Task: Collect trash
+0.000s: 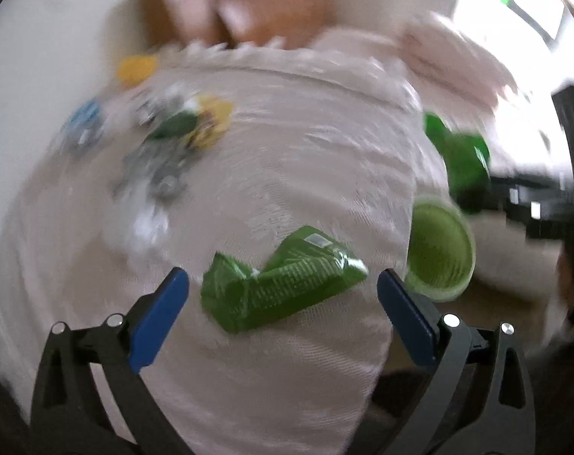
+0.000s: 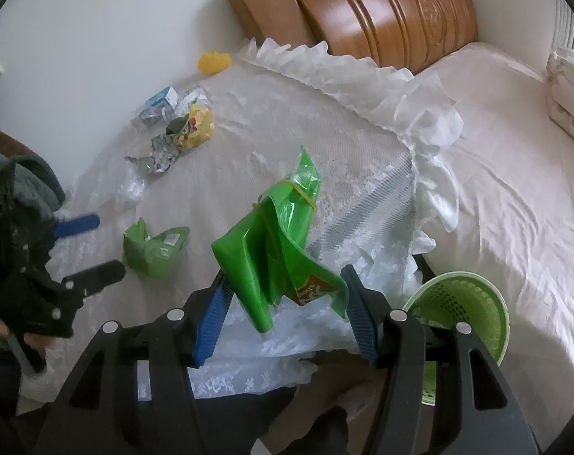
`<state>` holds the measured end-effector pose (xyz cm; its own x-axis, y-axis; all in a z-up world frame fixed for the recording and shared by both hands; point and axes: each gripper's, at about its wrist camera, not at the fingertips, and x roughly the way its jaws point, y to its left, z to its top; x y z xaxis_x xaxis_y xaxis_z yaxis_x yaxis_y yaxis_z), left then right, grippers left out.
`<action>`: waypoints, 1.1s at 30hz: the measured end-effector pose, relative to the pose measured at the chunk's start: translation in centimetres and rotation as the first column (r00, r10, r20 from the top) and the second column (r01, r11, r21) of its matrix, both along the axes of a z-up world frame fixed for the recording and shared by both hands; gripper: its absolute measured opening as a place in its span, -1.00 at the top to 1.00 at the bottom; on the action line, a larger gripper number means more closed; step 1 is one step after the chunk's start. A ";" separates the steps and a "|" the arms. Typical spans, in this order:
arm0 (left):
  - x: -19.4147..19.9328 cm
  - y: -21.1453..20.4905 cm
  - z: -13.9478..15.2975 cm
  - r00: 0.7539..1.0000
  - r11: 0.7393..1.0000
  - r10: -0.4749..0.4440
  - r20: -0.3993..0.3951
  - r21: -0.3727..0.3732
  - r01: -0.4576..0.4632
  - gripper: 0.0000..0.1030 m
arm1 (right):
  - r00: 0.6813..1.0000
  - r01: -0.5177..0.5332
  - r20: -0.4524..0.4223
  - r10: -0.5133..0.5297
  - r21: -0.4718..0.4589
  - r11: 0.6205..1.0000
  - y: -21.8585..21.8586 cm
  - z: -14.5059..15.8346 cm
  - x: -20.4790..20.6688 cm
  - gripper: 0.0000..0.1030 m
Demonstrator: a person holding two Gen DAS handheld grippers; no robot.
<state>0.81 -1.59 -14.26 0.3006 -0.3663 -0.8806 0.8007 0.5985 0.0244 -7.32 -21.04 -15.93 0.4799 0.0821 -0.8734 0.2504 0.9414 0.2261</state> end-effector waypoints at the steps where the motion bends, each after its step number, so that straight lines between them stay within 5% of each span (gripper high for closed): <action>1: -0.1 -0.3 0.0 0.998 0.998 -0.054 0.011 0.020 0.054 -0.85 | 1.000 0.007 -0.003 -0.007 -0.002 1.000 0.0 0.0 -0.1 -0.14; 5: -0.2 -1.2 -0.6 0.955 0.950 -0.294 0.034 0.124 0.288 -0.82 | 0.999 0.031 -0.011 -0.031 -0.004 1.000 0.0 -0.2 -0.3 -0.14; 8: 0.1 -1.9 -1.5 0.914 0.900 -0.406 0.007 0.177 0.398 -0.46 | 0.998 0.050 -0.023 -0.050 -0.007 0.999 0.2 -0.4 -0.4 -0.14; 12: 0.9 -2.6 -3.0 0.888 0.869 -0.453 -0.075 0.186 0.459 0.24 | 0.997 0.071 -0.039 -0.071 -0.010 0.997 0.4 -0.7 -0.3 -0.14; 15: 1.3 -2.5 -3.3 0.886 0.870 -0.454 -0.096 0.164 0.464 0.31 | 0.996 0.085 -0.041 -0.085 -0.010 0.996 0.5 -0.7 -0.4 -0.14; 18: 2.0 -2.1 -3.0 0.904 0.901 -0.404 -0.139 0.110 0.419 0.32 | 0.995 0.095 -0.038 -0.095 -0.007 0.995 0.5 -0.6 -0.5 -0.14; 21: 2.8 -1.3 -2.1 0.947 0.958 -0.277 -0.160 0.036 0.286 0.34 | 0.995 0.093 -0.030 -0.093 -0.004 0.996 0.5 -0.5 -0.4 -0.14; 24: 2.7 -0.5 -0.4 0.977 0.988 -0.155 -0.147 -0.037 0.151 0.34 | 0.996 0.091 -0.013 -0.091 0.002 0.996 0.4 -0.2 -0.2 -0.14; 30: 0.7 -2.2 3.2 0.991 0.989 0.073 -0.112 -0.124 -0.086 0.34 | 0.996 0.089 0.032 -0.089 0.000 0.996 -0.7 1.1 -0.5 -0.14; 33: -0.4 -4.8 3.8 0.985 0.979 0.102 -0.140 -0.159 -0.124 0.34 | 0.994 0.103 0.042 -0.102 -0.021 0.994 -2.1 1.8 -1.6 -0.14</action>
